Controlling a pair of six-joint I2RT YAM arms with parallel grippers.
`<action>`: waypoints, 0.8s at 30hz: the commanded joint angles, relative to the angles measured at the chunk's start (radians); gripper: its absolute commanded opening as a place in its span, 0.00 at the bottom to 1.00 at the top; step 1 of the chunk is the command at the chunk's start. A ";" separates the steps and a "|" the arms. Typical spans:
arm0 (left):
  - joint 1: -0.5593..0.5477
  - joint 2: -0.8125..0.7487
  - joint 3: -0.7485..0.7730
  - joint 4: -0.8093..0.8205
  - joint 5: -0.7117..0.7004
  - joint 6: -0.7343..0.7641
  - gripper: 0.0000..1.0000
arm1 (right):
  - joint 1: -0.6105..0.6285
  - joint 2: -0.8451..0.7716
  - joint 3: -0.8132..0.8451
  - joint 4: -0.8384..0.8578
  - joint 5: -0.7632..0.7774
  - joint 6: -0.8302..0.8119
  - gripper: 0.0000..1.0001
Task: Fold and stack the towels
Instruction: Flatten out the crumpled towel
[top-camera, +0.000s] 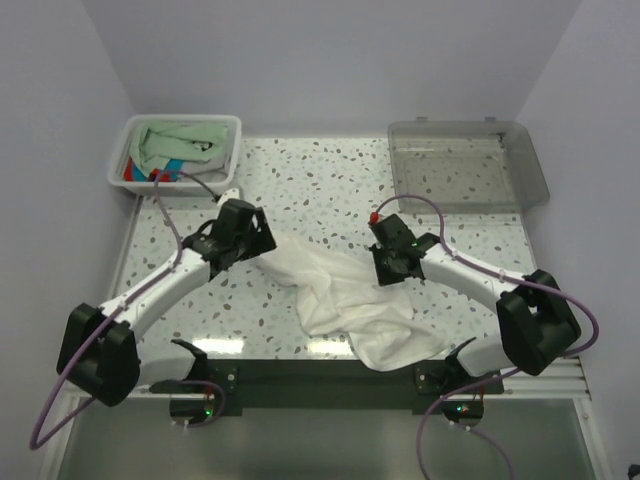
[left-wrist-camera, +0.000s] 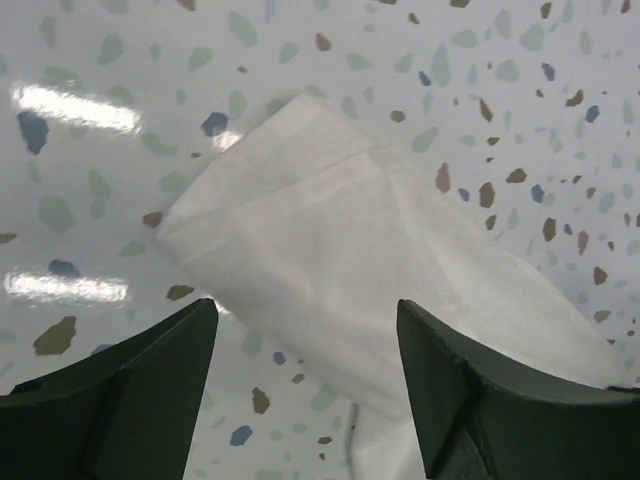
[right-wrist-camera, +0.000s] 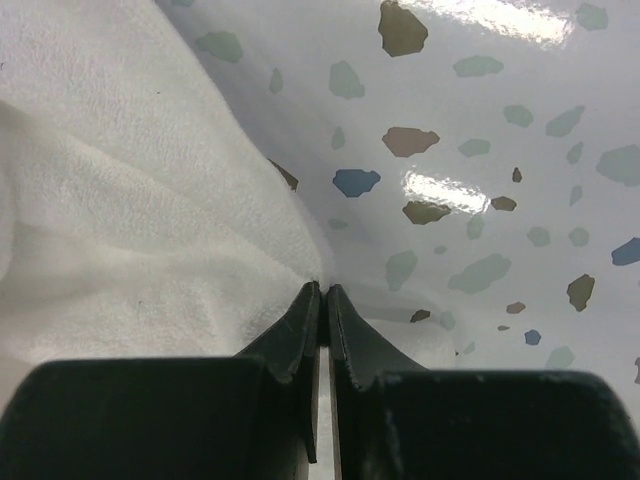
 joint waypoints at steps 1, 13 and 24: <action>-0.052 0.158 0.152 -0.036 -0.045 0.008 0.76 | 0.004 -0.009 0.008 -0.017 0.046 -0.017 0.05; -0.118 0.603 0.456 -0.074 -0.094 -0.064 0.61 | 0.005 0.027 -0.019 0.056 0.026 -0.028 0.06; -0.156 0.780 0.616 -0.196 -0.186 -0.115 0.55 | 0.005 0.019 -0.042 0.087 -0.003 -0.034 0.06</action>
